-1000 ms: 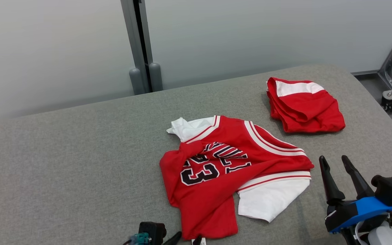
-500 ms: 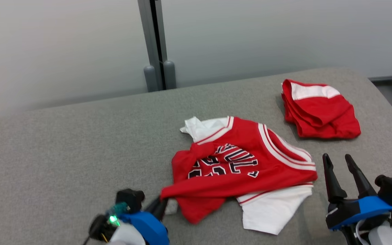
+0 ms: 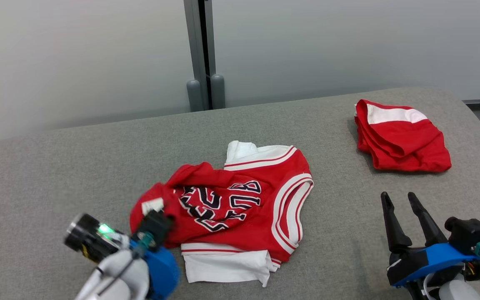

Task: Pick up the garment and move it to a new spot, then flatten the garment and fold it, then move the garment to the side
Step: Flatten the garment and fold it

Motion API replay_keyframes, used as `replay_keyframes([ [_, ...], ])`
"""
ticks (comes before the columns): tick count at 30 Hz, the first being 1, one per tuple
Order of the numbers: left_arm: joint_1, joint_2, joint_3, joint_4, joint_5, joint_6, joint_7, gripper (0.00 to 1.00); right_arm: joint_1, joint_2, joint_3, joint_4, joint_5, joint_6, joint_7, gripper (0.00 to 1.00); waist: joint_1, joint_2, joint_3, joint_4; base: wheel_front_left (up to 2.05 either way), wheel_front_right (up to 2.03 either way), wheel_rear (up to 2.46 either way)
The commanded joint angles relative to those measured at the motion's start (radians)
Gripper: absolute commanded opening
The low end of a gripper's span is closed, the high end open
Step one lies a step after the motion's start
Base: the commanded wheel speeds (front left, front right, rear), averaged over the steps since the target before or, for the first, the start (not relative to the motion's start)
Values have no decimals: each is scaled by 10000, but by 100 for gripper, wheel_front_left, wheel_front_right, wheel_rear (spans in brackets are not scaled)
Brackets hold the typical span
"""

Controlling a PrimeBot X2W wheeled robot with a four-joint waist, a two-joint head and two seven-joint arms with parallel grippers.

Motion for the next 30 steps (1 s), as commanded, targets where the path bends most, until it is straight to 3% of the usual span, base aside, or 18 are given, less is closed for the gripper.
replay_keyframes([
  [1,466,-245,-389,-2,122,-8,-22,0,32,-39,-15,64,1,1,-32,100,0,0,55,-30,0,0,0],
  [5,990,-1119,-1157,500,156,-102,-298,2,-1,-92,-23,89,41,1,-32,100,0,0,190,-34,0,0,0],
  [6,1055,-1321,-1273,674,148,-111,-396,33,-17,-127,-31,92,48,1,-32,100,0,0,214,-11,0,0,0],
  [7,1138,-1481,-1370,852,109,-121,-478,100,-41,-148,-19,101,51,1,-32,100,0,0,231,12,0,0,0],
  [15,1342,-2116,-823,1055,-571,316,-1410,100,0,-255,-14,144,13,1,-32,100,0,0,115,302,0,0,0],
  [22,1921,-1790,339,-562,-1800,714,-1524,100,222,-211,-19,162,3,1,-32,100,0,0,-104,532,0,0,0],
  [25,2298,-1618,822,-1095,-2606,522,-1381,100,239,-198,31,137,12,1,-32,100,0,0,-119,521,0,0,0],
  [28,2530,-1476,1134,-1629,-3509,-1,-1218,100,190,-285,135,112,113,1,-32,100,0,0,-55,425,0,0,0],
  [30,2619,-1398,1566,-1970,-4037,-53,-1284,100,197,-388,115,113,154,1,-32,100,0,0,-26,370,0,0,0],
])
